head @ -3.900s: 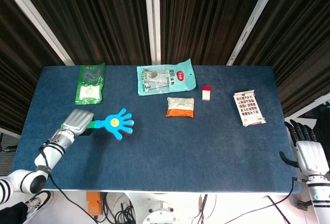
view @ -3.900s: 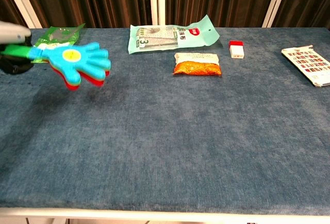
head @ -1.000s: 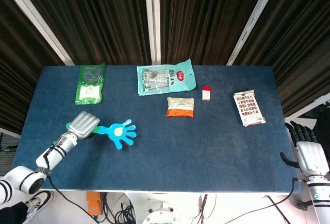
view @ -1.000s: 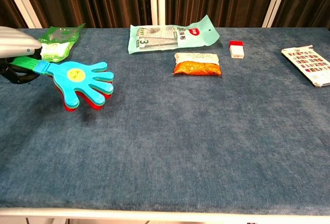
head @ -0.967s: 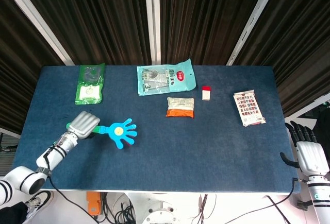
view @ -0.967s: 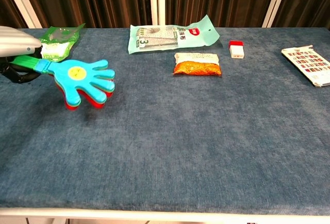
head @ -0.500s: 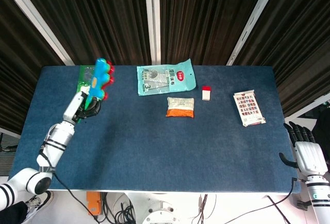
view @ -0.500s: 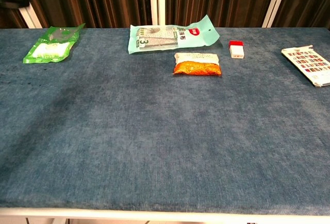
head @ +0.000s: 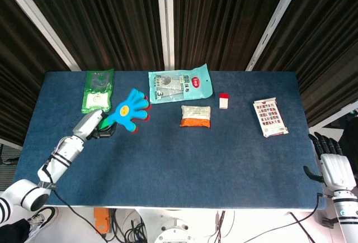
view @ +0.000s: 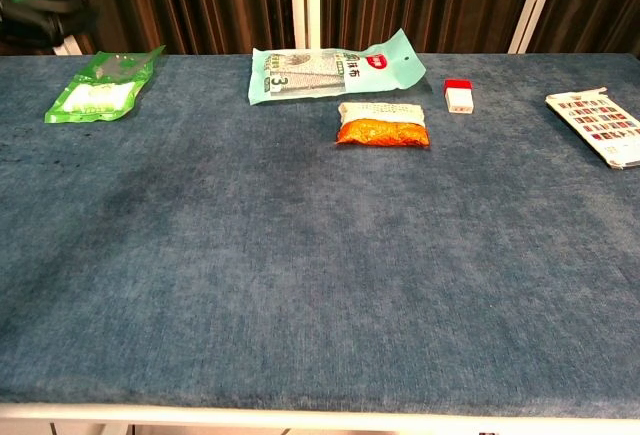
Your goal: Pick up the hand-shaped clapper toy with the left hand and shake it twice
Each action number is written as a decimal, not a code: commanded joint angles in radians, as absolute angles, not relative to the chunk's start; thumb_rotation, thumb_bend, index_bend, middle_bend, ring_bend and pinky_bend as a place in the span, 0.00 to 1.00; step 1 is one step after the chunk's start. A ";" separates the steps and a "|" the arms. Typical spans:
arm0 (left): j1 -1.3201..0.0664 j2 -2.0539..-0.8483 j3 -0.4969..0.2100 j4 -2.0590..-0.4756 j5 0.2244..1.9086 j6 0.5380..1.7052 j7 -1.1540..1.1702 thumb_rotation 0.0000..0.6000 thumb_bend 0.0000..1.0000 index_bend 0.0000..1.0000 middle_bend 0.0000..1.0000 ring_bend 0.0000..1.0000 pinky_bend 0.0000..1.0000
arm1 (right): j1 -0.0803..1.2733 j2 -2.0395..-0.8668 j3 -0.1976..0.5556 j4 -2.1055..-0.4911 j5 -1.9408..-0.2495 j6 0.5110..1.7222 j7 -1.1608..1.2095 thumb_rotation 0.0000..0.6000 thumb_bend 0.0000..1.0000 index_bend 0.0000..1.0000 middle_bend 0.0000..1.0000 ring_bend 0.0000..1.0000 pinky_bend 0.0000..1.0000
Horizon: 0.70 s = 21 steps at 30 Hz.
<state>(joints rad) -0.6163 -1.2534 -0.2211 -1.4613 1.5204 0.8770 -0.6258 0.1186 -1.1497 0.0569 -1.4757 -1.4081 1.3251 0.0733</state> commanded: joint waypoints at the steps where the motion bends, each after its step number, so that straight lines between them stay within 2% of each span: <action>1: -0.678 -1.274 -0.093 -1.404 1.481 0.644 0.126 1.00 0.90 1.00 1.00 1.00 1.00 | 0.118 -1.150 0.057 -1.471 -1.406 1.324 0.078 1.00 0.22 0.00 0.00 0.00 0.00; 7: -0.676 -1.287 -0.103 -1.442 1.344 0.648 0.226 1.00 0.90 1.00 1.00 1.00 1.00 | 0.117 -1.152 0.058 -1.464 -1.404 1.323 0.085 1.00 0.22 0.00 0.00 0.00 0.00; 13: -0.682 -1.299 -0.164 -1.493 1.312 0.655 -0.037 1.00 0.90 1.00 1.00 1.00 1.00 | 0.122 -1.157 0.057 -1.466 -1.405 1.315 0.079 1.00 0.22 0.00 0.00 0.00 0.00; 21: -0.735 -1.364 -0.172 -1.446 1.359 0.649 -0.159 1.00 0.90 1.00 1.00 1.00 1.00 | 0.125 -1.157 0.058 -1.465 -1.402 1.310 0.076 1.00 0.22 0.00 0.00 0.00 0.00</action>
